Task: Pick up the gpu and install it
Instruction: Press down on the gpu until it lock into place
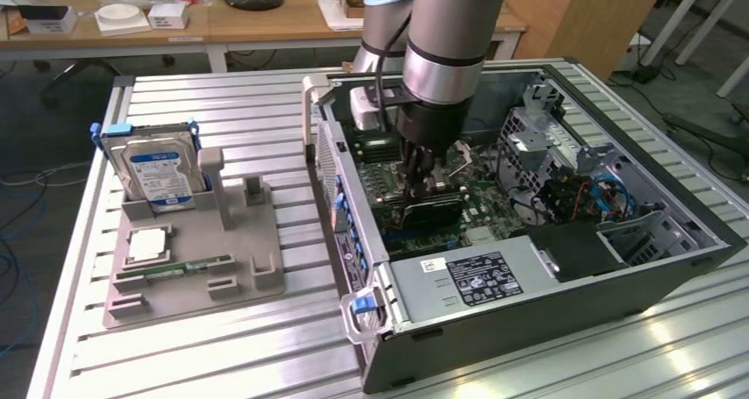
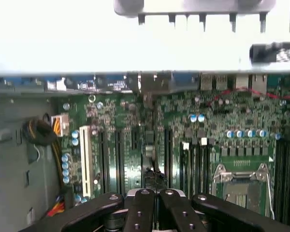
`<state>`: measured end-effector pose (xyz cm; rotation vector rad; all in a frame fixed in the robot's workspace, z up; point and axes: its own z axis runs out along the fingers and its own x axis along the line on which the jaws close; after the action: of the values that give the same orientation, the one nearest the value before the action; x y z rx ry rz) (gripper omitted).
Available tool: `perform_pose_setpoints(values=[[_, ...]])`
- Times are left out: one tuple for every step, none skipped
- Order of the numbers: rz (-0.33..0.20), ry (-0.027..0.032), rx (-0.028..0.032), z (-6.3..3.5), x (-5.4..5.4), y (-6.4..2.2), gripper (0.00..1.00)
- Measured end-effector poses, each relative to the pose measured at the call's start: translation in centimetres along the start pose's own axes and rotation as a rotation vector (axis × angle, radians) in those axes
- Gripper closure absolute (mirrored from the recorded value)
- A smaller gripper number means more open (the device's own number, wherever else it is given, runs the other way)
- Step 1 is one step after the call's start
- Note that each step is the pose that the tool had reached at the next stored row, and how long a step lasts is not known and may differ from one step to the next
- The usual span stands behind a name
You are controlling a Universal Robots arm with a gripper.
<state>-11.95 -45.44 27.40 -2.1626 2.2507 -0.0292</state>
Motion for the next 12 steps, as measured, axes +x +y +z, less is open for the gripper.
perform_pose_setpoints(values=[[0.000,0.0000,0.0000,-0.01,0.0,0.24,0.90],[0.000,0.0000,0.0000,-0.01,0.0,0.47,0.90],[0.000,0.0000,0.0001,-0.02,0.0,0.70,0.90],[0.000,0.0000,0.0000,-0.02,0.0,0.94,0.90],[0.000,0.0000,0.0000,-0.03,0.0,1.16,0.90],[0.000,0.0000,0.0000,-0.03,0.1,1.35,0.90],[-0.001,0.0000,0.0000,-0.04,0.1,1.54,0.90],[-0.001,0.0001,0.0000,-0.05,0.1,1.71,0.90],[-0.001,0.0000,0.0000,-0.05,0.1,1.91,0.90],[-0.002,0.0000,0.0000,-0.05,0.1,2.12,0.90],[-0.002,0.0000,0.0000,-0.06,0.1,2.32,0.90],[-0.003,-0.0001,0.0000,-0.06,0.1,2.56,0.90]])
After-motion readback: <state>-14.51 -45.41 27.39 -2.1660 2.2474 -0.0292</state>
